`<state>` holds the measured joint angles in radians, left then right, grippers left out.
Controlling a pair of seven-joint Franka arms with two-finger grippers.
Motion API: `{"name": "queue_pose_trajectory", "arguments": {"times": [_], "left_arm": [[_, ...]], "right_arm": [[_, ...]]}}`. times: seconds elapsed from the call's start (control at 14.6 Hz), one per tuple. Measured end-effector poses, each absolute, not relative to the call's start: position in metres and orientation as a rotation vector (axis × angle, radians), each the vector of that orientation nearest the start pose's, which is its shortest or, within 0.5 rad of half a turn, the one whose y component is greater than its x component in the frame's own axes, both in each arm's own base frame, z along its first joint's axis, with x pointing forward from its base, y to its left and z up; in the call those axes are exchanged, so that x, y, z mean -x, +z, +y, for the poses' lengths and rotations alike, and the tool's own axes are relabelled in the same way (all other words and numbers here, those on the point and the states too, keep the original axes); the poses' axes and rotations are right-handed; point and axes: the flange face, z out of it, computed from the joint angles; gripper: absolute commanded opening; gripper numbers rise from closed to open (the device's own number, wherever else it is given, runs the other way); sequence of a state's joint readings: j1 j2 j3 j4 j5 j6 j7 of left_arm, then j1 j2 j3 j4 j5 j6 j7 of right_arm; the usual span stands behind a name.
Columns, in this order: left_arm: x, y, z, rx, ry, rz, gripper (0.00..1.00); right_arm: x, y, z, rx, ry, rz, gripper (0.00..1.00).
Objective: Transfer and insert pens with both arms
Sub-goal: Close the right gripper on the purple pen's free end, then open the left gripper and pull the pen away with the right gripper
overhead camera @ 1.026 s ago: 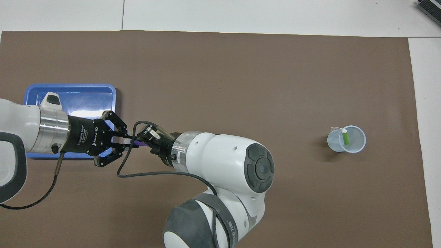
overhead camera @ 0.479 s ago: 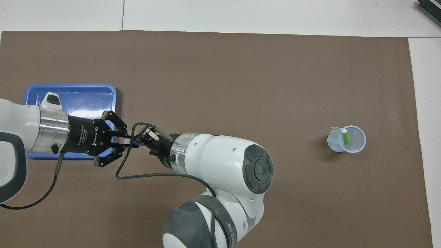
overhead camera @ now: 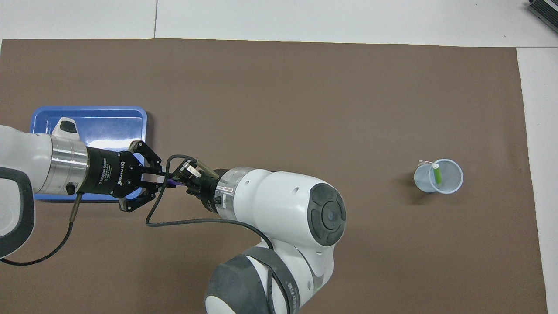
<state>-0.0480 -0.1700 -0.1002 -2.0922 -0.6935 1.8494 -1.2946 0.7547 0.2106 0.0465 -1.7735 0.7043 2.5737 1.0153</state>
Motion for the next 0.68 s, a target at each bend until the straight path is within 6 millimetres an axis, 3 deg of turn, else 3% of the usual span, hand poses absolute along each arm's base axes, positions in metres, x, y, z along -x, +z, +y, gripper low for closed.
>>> {"name": "queue_pose_trajectory", "arguments": {"times": [0.14, 0.41, 0.48, 0.55, 0.68], "left_arm": [[-0.488, 0.5037, -0.129, 2.684, 0.862, -2.186, 0.0], [-0.4876, 0.5034, -0.1291, 2.684, 0.861, -2.187, 0.0], [-0.4876, 0.5035, -0.1291, 2.684, 0.861, -2.187, 0.09], [-0.4876, 0.5036, -0.1291, 2.684, 0.861, -2.187, 0.99], [-0.4879, 0.5043, -0.1286, 2.686, 0.856, -2.191, 1.0]], "right_arm": [[-0.471, 0.5051, 0.4669, 2.212, 0.105, 0.817, 0.0], [-0.471, 0.5049, 0.4668, 2.213, 0.106, 0.818, 0.0], [-0.471, 0.5049, 0.4668, 2.213, 0.106, 0.818, 0.0], [-0.471, 0.505, 0.4668, 2.213, 0.106, 0.818, 0.0], [-0.4712, 0.5045, 0.4665, 2.213, 0.106, 0.819, 0.0]]}}
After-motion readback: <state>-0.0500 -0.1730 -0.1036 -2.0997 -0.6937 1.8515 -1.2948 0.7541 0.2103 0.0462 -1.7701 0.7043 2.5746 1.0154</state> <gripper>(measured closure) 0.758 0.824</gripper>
